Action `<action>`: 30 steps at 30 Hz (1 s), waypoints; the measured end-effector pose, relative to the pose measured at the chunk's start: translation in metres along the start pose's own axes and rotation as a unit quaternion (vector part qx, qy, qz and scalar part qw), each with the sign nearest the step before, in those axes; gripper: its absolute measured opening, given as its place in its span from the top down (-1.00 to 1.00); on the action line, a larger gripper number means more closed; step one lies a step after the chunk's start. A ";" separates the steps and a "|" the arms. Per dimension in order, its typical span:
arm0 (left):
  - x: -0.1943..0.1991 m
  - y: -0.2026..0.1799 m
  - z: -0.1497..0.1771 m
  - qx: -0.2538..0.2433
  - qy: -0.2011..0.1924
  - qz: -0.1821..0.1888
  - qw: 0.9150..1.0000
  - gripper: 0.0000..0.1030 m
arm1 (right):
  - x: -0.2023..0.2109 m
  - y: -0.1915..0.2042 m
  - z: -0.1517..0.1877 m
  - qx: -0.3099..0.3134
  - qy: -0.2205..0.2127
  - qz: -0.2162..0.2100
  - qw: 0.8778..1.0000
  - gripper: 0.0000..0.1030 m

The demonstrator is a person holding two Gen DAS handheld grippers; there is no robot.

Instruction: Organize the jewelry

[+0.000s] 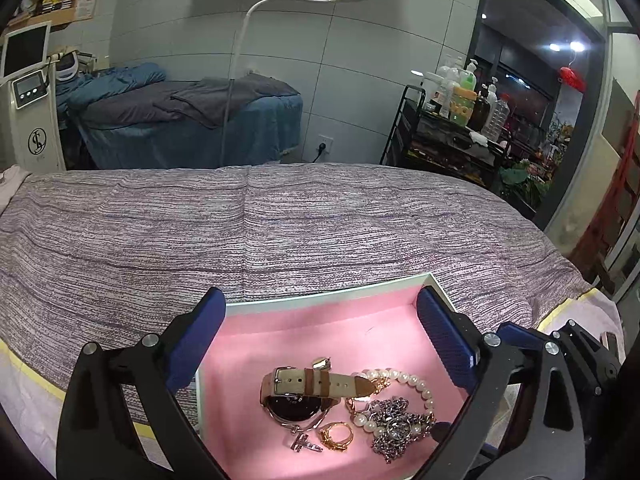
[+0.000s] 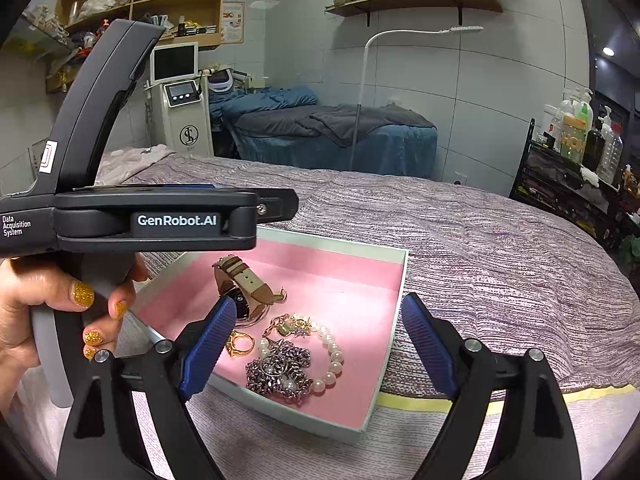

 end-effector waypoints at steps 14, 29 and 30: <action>0.070 0.007 0.044 0.006 -0.056 -0.055 0.997 -0.88 | 0.028 -0.017 0.013 -0.030 0.006 0.031 0.999 -0.82; 0.205 -0.063 0.170 0.012 -0.135 -0.126 0.983 -0.88 | 0.137 -0.009 0.079 -0.071 -0.042 0.073 0.994 -0.87; 0.211 -0.068 0.175 0.010 -0.135 -0.131 0.982 -0.88 | 0.144 -0.008 0.083 -0.070 -0.046 0.080 0.993 -0.87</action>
Point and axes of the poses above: each gripper's, at about its wrist camera, not at the fingertips, and x roughly against the way its jaws point, y to its left, z to its underside, the point moved 3 cm from there along -x, roughly the way its jaws point, and after that the axes turned 13 degrees about z, right-handed, at the moved point
